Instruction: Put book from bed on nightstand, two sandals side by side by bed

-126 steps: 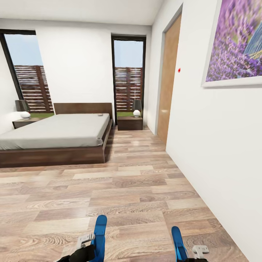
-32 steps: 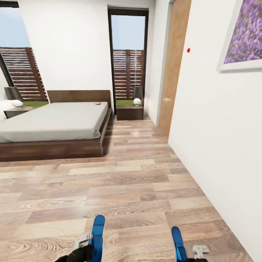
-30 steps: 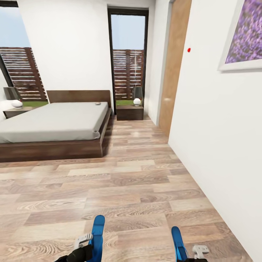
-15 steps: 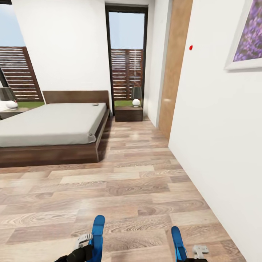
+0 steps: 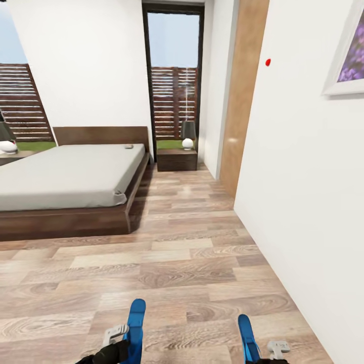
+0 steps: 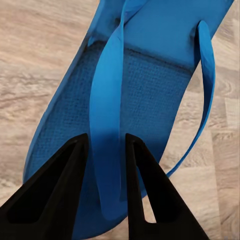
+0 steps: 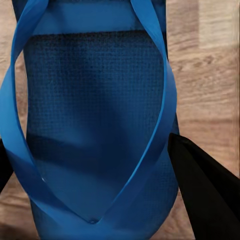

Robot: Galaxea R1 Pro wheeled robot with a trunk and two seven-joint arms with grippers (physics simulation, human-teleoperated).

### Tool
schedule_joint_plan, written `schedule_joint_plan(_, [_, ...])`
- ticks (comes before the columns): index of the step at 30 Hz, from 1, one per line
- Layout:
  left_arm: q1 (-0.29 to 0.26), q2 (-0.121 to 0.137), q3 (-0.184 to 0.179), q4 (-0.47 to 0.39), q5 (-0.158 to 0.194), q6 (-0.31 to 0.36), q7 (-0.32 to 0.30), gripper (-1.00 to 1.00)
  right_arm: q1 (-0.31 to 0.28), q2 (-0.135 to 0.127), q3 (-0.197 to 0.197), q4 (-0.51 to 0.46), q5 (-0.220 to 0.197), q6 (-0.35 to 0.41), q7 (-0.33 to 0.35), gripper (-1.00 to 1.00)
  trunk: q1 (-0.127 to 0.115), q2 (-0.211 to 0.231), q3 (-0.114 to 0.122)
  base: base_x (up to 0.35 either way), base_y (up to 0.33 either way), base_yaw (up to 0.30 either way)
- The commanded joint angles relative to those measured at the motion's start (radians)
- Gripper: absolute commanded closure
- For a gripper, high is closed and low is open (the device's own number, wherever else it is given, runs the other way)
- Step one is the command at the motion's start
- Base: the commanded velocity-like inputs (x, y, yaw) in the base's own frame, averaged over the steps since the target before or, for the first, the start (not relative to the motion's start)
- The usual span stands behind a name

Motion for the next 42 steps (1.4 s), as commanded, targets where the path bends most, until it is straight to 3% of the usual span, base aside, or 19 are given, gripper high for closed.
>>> schedule_joint_plan(1, [-0.001,0.0,0.009,0.0,-0.01,-0.003,-0.004,1.0,0.0,0.0,-0.009,-0.002,-0.003,0.011,0.006,1.0,0.0,0.0,-0.001,0.321,-0.088,-0.035])
schedule_joint_plan(42, [-0.001,0.0,0.009,0.0,-0.01,-0.004,-0.004,1.0,0.0,0.001,-0.009,-0.002,-0.003,0.011,0.004,1.0,0.0,0.0,-0.001,0.325,-0.008,-0.007])
